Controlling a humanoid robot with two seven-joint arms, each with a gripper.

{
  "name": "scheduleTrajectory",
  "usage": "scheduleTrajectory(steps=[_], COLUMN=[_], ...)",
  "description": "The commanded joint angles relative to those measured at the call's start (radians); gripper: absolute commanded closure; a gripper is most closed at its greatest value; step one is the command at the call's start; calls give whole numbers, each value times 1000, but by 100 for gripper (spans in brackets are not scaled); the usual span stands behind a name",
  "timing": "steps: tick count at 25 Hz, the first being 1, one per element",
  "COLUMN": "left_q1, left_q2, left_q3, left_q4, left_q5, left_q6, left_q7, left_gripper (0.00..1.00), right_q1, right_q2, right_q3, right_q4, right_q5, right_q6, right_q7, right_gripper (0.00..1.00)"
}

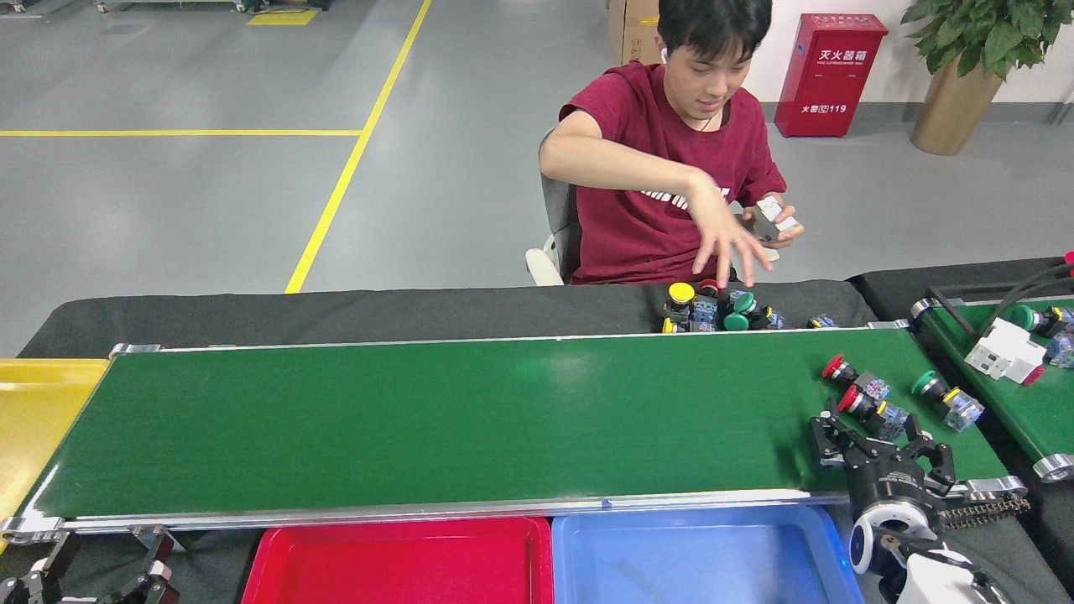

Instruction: Pick switch part from conveyor to tray

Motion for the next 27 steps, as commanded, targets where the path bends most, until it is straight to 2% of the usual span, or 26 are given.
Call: scheduleTrajectory(steps=[1,6,10,12,13,14,16,21,24,27], left_q1=[-2,-3,-5,-5,-5,-5,-5,-5,0,3], left_q2=[15,17,18,18,20,21,28,29,29,31], left_q3=[0,0,-1,0,2,5,7,5,13,23], left_q4=[-5,-7,-13,-13,-11,-10,-8,-14,-13,-11], left_q5=[-2,-2,0,-2,-2,-2,-2,0,0,-2], left_q6=[3,3,3,3,3,3,3,3,3,5], left_q7=[3,3,3,3,3,3,3,3,3,3], left_gripper=[0,0,0,0,0,0,0,0,0,0], right_q1=[-19,-68,-91,-97,-100,-100,-100,-99,-91,-59], right_q2=[2,6,25,22,20,19,25,26,23,17], right_q3=[3,1,1,1,1,-2,-10,-10,-10,-8], right_q4=[21,90,105,103,103,105,102,88,19,-114], right_q5=[-8,-12,-15,-14,-15,-17,-20,-32,-38,-38], right_q6=[-11,-9,-11,-58,-117,-181,-241,-252,-273,-339], right_q7=[8,8,10,48,77,86,95,99,102,114], right_gripper=[1,1,4,26,43,71,88,90,90,90])
